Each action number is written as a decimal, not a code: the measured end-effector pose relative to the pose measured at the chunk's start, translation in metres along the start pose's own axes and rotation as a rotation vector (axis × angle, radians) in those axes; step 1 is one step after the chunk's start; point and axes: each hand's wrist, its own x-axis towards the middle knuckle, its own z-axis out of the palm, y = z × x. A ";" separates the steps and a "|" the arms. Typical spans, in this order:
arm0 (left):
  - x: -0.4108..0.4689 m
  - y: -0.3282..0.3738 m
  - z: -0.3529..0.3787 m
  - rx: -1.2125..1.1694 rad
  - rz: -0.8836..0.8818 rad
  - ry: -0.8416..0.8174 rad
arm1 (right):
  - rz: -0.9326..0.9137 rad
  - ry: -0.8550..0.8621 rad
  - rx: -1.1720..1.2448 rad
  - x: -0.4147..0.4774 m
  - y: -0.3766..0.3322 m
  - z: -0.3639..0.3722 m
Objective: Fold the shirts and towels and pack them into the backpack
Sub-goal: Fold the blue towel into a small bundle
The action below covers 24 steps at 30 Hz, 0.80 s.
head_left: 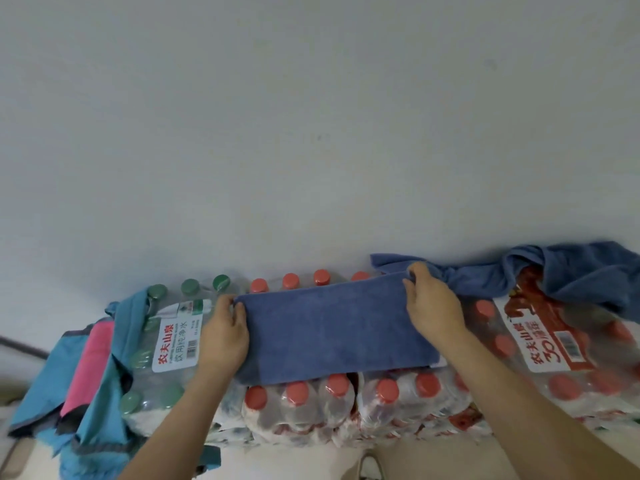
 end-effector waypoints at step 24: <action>0.008 0.004 0.015 0.481 0.738 -0.073 | -0.595 0.087 -0.219 0.021 0.018 0.023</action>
